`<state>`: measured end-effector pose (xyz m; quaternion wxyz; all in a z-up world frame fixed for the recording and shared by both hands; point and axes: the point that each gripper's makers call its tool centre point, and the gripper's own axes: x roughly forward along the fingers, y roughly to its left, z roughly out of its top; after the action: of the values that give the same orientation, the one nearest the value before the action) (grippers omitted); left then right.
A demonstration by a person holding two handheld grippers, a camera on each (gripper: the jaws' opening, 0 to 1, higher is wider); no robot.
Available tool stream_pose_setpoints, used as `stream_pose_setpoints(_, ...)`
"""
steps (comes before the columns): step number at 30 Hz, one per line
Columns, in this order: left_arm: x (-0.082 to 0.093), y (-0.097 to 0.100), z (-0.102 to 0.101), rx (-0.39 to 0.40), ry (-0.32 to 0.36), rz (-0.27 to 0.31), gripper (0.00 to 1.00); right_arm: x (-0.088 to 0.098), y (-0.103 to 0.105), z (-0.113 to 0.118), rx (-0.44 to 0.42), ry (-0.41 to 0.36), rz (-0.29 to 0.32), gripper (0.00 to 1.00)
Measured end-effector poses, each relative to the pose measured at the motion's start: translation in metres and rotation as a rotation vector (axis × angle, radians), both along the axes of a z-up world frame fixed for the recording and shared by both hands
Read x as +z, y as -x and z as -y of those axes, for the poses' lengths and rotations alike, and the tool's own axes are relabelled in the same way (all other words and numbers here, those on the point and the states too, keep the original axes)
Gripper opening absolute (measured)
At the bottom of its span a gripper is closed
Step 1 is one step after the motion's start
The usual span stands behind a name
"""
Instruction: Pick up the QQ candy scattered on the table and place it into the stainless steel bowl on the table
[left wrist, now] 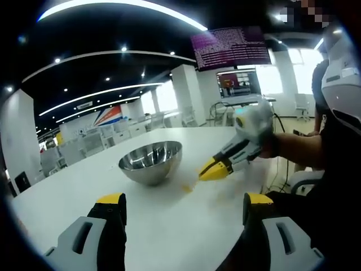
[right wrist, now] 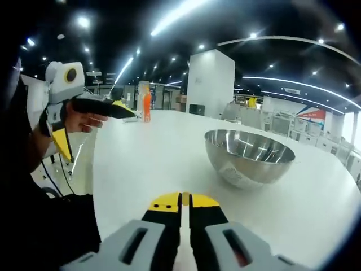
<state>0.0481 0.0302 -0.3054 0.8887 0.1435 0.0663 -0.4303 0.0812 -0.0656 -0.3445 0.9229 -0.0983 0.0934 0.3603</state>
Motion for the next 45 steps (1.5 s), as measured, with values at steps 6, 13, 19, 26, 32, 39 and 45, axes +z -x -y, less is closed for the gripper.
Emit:
stream_pose_setpoints(6,0.002,0.0,-0.001,0.003,0.002,0.004,0.86,0.057,0.016,-0.018,0.06,-0.031,0.099,0.04)
stream_pose_setpoints(13,0.003,0.0,-0.002,0.002,0.003,0.007,0.86,0.11,0.017,-0.019,0.058,-0.042,0.227,0.04)
stream_pose_setpoints(19,0.004,0.0,-0.002,-0.001,0.008,0.011,0.86,0.147,0.004,-0.006,0.009,-0.019,0.332,0.04)
stream_pose_setpoints(26,0.005,0.002,-0.002,-0.004,0.008,0.014,0.86,0.2,-0.019,0.01,-0.064,0.014,0.471,0.05)
stream_pose_setpoints(32,0.004,0.003,-0.002,0.005,0.006,0.013,0.86,0.185,-0.079,0.024,-0.141,0.05,0.438,0.05)
stream_pose_setpoints(39,0.004,0.004,0.0,0.004,0.001,0.014,0.86,0.077,-0.173,0.044,-0.25,0.157,0.197,0.05)
stream_pose_setpoints(45,0.004,0.005,-0.002,0.009,0.003,0.013,0.86,0.013,-0.192,0.049,-0.269,0.193,0.062,0.05)
